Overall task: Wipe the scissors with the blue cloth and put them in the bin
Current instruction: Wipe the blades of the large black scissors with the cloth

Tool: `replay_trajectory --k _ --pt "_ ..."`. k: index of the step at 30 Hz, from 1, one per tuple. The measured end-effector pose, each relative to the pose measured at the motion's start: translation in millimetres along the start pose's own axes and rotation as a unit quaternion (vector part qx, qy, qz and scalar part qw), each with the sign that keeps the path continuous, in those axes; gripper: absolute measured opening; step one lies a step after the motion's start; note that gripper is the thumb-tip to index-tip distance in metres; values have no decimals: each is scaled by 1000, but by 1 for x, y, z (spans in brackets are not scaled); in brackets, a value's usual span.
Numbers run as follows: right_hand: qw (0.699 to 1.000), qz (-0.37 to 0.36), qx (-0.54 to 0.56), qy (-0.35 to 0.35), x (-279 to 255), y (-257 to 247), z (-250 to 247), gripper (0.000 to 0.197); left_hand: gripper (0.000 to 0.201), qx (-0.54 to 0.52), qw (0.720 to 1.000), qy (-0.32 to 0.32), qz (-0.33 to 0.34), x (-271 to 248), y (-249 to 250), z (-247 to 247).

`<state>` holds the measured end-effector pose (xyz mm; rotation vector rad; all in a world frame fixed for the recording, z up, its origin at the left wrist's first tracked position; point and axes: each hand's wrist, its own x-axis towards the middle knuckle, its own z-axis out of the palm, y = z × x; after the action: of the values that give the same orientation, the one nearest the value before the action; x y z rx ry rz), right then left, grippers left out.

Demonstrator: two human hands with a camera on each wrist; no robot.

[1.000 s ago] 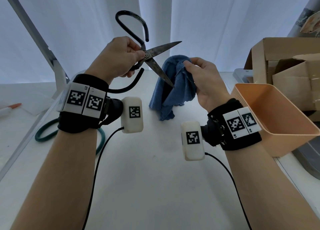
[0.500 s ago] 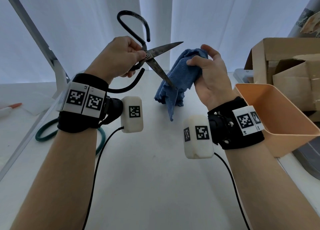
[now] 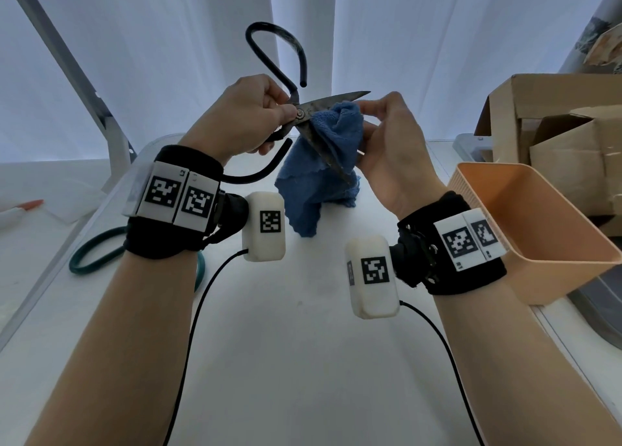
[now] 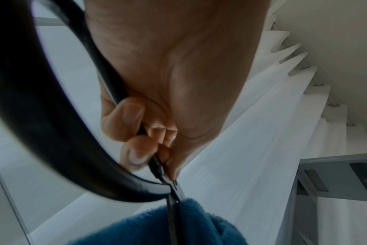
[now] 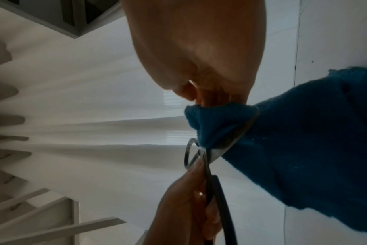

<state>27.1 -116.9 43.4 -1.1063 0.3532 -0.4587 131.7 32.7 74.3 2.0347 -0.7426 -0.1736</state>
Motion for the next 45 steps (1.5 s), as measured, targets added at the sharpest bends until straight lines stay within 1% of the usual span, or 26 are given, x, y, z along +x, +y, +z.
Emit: replay_trajectory --k 4,7,11,14,21,23,26,29,34,39,45 --pt "997 -39 -66 -23 -1 4 -2 15 21 7 1000 -7 5 1 -1 0" --pt "995 -36 -81 -42 -3 7 -4 11 18 21 1000 -14 14 1 0 3" --pt "991 -23 -123 -48 -5 7 -3 19 18 33 999 -11 35 1 2 7" --pt "986 -31 -162 -27 -7 9 1 25 18 36 998 -12 44 2 4 11" --pt "991 -1 -126 35 -3 11 0 47 18 31 998 -25 57 2 7 18" --pt "995 9 -98 27 -3 9 -1 44 17 37 997 -23 59 2 8 20" --pt "998 17 -66 -4 -4 7 -1 40 16 47 997 -22 62 1 7 21" --pt "996 11 -83 -18 -3 8 -1 40 16 47 997 -22 65 1 8 21" --pt "994 14 -107 -19 -2 8 -2 36 17 42 997 -24 67 2 8 23" --pt "995 24 -93 -35 -1 9 -5 42 17 48 996 -27 67 2 7 24" --pt "995 28 -88 -28 1 12 0 31 17 47 997 -23 59 5 5 25"
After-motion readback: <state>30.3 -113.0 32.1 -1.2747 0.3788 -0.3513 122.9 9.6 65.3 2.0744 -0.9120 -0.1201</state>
